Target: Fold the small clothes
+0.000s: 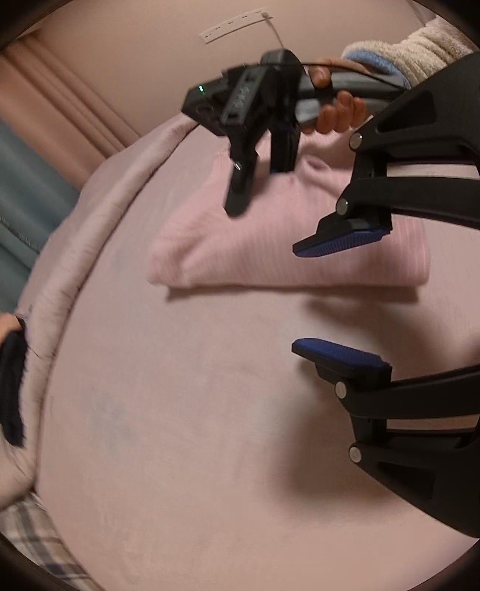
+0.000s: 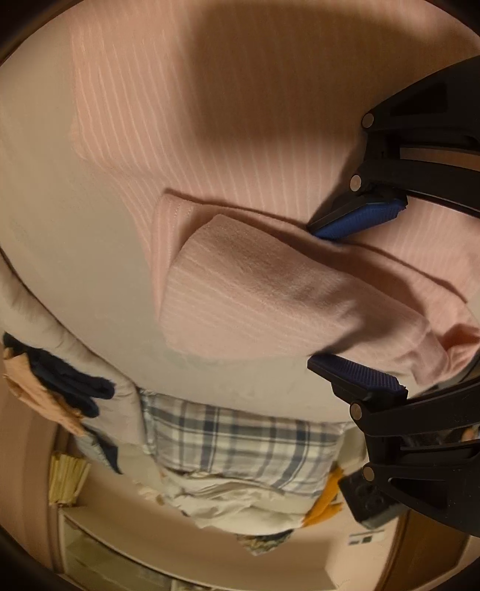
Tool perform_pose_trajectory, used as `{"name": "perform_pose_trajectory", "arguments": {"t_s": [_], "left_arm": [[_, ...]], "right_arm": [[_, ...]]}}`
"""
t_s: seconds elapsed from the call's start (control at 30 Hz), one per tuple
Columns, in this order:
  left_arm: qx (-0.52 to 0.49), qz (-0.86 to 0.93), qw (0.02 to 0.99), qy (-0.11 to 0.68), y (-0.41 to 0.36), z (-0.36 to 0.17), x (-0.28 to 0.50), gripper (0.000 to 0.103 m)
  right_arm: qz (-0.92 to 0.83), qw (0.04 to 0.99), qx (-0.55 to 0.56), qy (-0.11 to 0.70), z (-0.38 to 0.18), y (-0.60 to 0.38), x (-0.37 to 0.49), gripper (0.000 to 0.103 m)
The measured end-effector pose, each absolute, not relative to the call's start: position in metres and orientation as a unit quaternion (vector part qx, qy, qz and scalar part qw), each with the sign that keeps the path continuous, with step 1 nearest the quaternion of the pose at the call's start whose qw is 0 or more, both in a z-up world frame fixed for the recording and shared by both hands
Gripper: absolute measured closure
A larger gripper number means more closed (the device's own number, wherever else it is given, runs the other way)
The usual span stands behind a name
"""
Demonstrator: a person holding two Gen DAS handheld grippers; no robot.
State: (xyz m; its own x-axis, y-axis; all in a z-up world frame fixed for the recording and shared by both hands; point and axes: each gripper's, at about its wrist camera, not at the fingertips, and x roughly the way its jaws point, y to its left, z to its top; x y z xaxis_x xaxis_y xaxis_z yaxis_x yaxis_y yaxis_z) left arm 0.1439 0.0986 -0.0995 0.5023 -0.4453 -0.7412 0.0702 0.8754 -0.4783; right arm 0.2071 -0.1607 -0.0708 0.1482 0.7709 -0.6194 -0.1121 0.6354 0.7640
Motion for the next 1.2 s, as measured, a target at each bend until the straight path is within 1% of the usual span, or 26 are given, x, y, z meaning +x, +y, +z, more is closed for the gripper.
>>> {"name": "perform_pose_trajectory", "arguments": {"t_s": [0.23, 0.27, 0.3, 0.33, 0.37, 0.4, 0.5, 0.7, 0.9, 1.0, 1.2], "left_arm": [[-0.218, -0.160, 0.835, 0.480, 0.096, -0.108, 0.144, 0.058], [-0.219, -0.160, 0.835, 0.479, 0.094, -0.106, 0.145, 0.058], [-0.220, -0.160, 0.835, 0.479, 0.094, -0.105, 0.144, 0.058], [-0.221, -0.160, 0.834, 0.479, 0.094, -0.104, 0.144, 0.058], [-0.221, -0.159, 0.834, 0.479, 0.093, -0.104, 0.143, 0.058], [-0.220, -0.158, 0.834, 0.480, 0.094, -0.104, 0.142, 0.058], [-0.219, -0.154, 0.835, 0.480, 0.096, -0.102, 0.139, 0.058], [-0.215, -0.158, 0.835, 0.481, 0.092, -0.101, 0.140, 0.058], [-0.207, -0.172, 0.831, 0.487, 0.083, -0.102, 0.143, 0.058], [-0.198, -0.178, 0.830, 0.491, 0.074, -0.103, 0.146, 0.058], [-0.180, -0.184, 0.828, 0.499, 0.059, -0.102, 0.155, 0.058]], "right_arm": [[0.317, 0.712, 0.287, 0.557, -0.069, -0.166, 0.203, 0.040], [0.319, 0.718, 0.286, 0.549, -0.068, -0.166, 0.203, 0.050], [0.321, 0.721, 0.285, 0.544, -0.068, -0.164, 0.202, 0.063], [0.322, 0.722, 0.289, 0.540, -0.069, -0.164, 0.201, 0.071], [0.325, 0.720, 0.297, 0.536, -0.071, -0.166, 0.201, 0.083], [0.327, 0.721, 0.303, 0.531, -0.072, -0.166, 0.200, 0.087], [0.330, 0.739, 0.300, 0.505, -0.063, -0.167, 0.192, 0.089], [0.325, 0.782, 0.265, 0.462, -0.016, -0.187, 0.182, 0.089], [0.275, 0.818, 0.231, 0.450, 0.021, -0.230, 0.184, 0.089], [0.241, 0.825, 0.231, 0.456, 0.021, -0.255, 0.184, 0.089], [0.198, 0.819, 0.263, 0.470, -0.003, -0.296, 0.186, 0.089]]}}
